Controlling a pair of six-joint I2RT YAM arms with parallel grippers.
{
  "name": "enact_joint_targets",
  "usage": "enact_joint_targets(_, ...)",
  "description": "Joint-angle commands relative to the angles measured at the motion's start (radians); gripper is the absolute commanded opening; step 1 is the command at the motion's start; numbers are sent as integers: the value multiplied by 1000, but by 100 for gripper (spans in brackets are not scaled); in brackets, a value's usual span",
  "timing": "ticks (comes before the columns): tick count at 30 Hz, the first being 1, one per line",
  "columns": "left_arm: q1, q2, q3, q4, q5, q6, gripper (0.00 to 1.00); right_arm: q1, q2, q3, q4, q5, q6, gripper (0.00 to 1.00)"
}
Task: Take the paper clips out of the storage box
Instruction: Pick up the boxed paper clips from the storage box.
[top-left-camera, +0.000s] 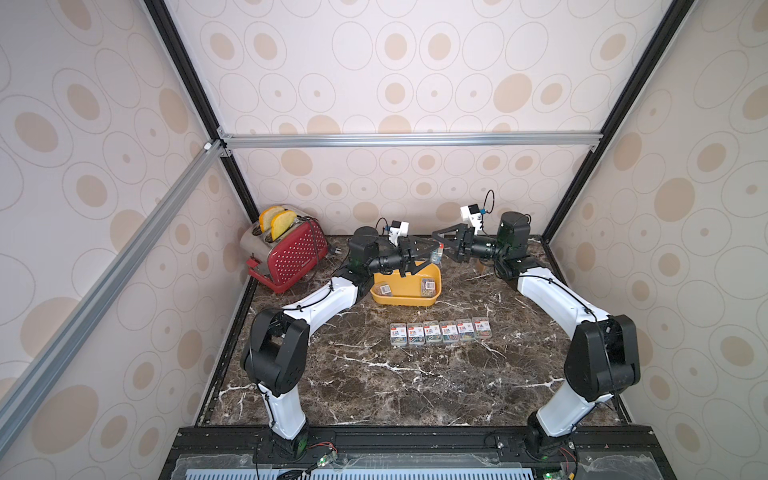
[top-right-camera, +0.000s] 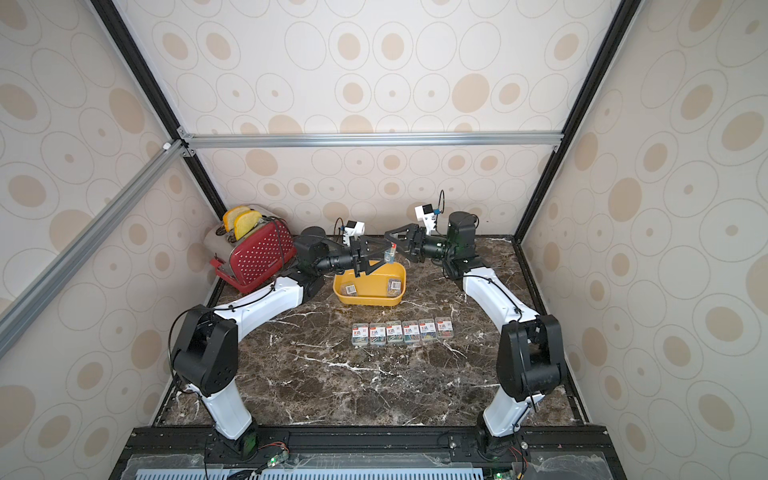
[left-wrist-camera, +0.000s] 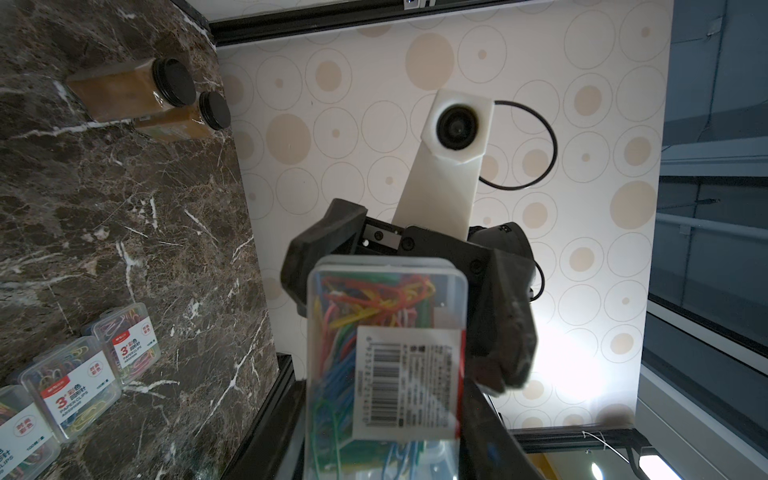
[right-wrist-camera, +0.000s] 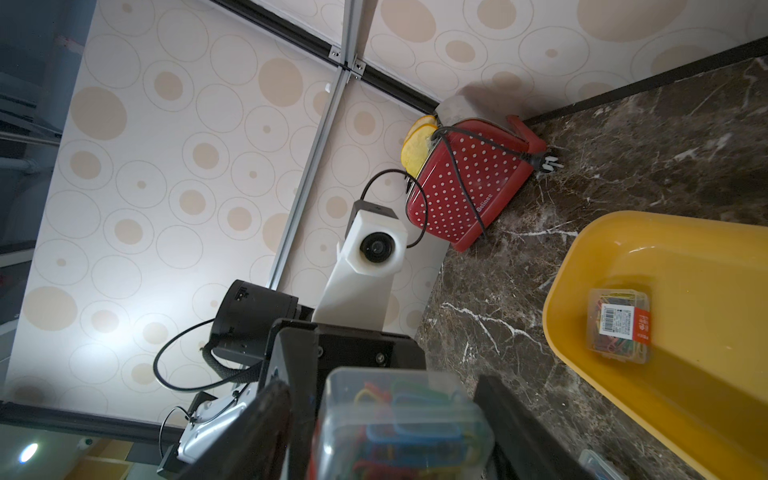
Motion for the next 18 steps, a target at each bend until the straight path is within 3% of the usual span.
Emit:
enact_joint_targets(1, -9, 15, 36, 54, 15, -5, 38, 10, 7, 17, 34, -21, 5, 62)
enact_joint_targets(4, -9, 18, 40, 54, 19, -4, 41, 10, 10, 22, 38, -20, 10, 49)
enact_joint_targets(8, -9, 4, 43, -14, 27, 58, 59, 7, 9, 33, 10, -10, 2, 33)
enact_joint_targets(10, -7, -22, 61, -155, 24, 183, 78, 4, 4, 32, -10, 1, 3, 32)
enact_joint_targets(12, 1, -58, 91, -345, 6, 354, 86, 0, -7, 26, -48, 24, -2, 30)
enact_joint_targets(18, 20, -171, 160, -843, -180, 888, 91, -25, -52, -8, -205, 134, 33, 26)
